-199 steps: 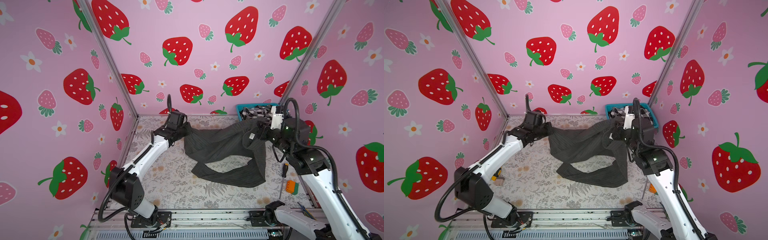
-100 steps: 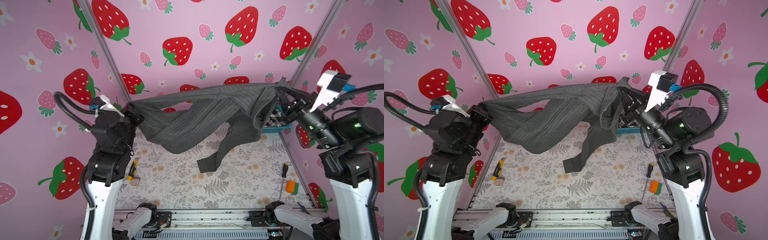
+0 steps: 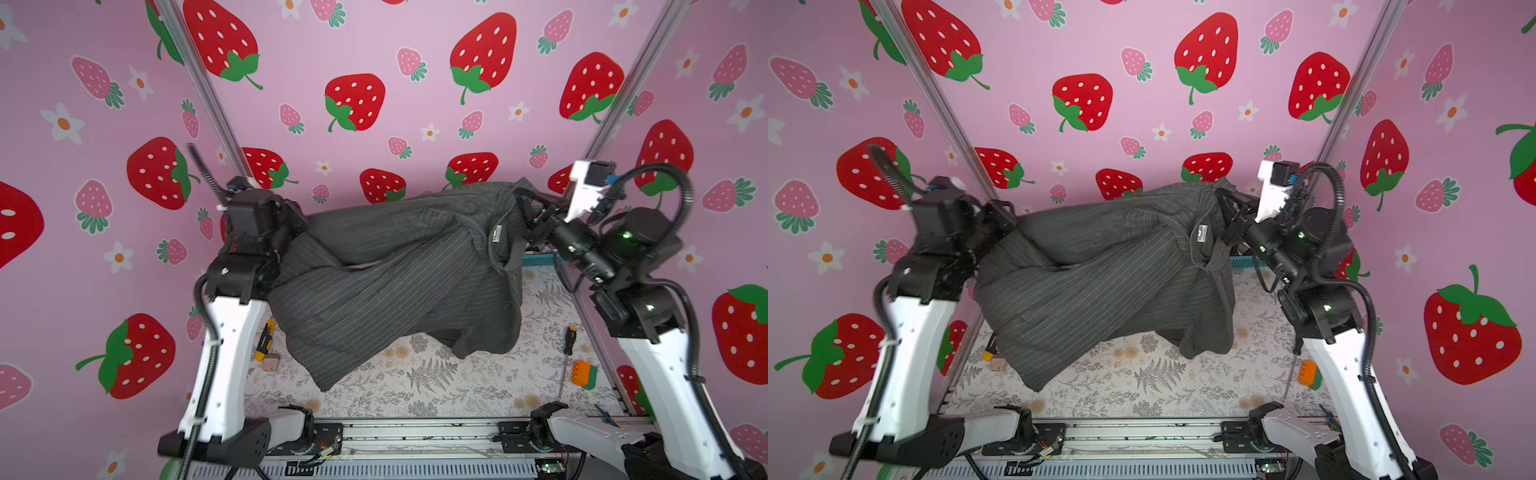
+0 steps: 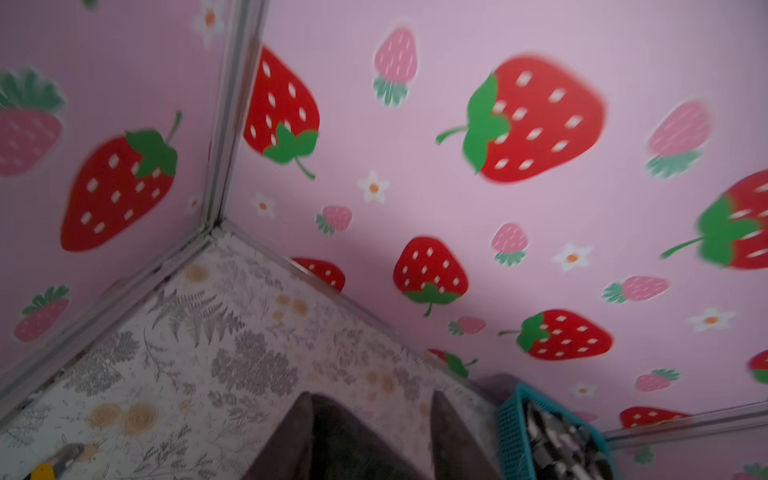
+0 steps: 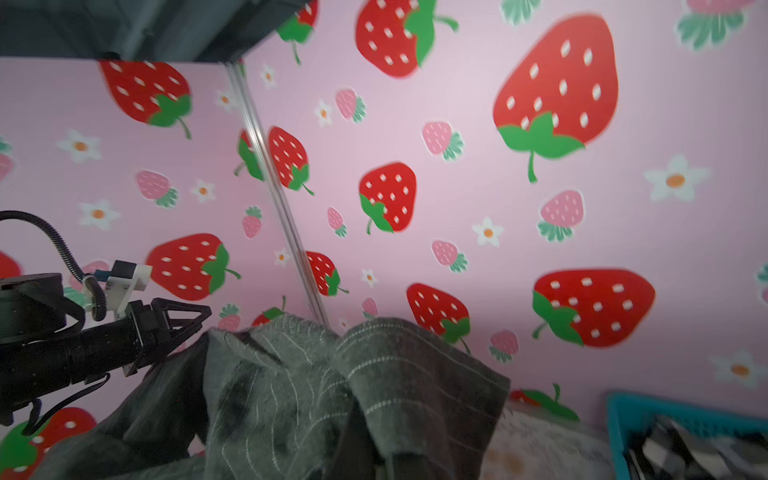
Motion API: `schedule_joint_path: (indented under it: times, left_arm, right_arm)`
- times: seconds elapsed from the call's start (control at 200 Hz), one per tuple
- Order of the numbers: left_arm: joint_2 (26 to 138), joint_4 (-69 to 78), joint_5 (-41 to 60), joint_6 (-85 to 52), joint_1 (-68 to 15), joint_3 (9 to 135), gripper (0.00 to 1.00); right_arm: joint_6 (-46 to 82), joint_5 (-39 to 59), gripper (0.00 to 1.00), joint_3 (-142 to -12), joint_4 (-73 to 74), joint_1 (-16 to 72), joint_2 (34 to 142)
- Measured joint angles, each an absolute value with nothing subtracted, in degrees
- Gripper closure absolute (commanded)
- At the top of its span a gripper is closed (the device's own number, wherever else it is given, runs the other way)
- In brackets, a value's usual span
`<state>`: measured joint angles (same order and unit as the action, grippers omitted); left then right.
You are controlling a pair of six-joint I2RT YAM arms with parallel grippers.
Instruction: Fold and stack the long sleeve shirts
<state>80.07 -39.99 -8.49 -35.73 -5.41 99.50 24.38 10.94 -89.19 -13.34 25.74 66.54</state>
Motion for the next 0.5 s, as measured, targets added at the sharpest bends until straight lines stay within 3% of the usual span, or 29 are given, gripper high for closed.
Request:
schedule_joint_path:
  times: [0.125, 0.225, 0.36, 0.5]
  left_arm:
    - [94.4, -40.0, -5.1, -35.8, -4.0, 88.9, 0.08]
    - [98.5, -42.9, -4.4, -35.8, -3.7, 80.9, 0.07]
    - [94.2, -45.5, -2.3, -36.5, -3.6, 75.0, 0.12]
    - [82.9, -46.7, 1.1, -38.7, -6.0, 66.6, 0.12]
  right_arm:
    - [27.0, 6.7, 1.00, -82.6, -13.4, 25.1, 77.5]
    - [28.8, 4.9, 1.00, -78.1, -15.1, 23.4, 87.3]
    - [30.5, 4.6, 1.00, -73.9, -17.2, 20.4, 95.9]
    - [31.1, 4.7, 1.00, -72.9, -16.7, 18.9, 97.4]
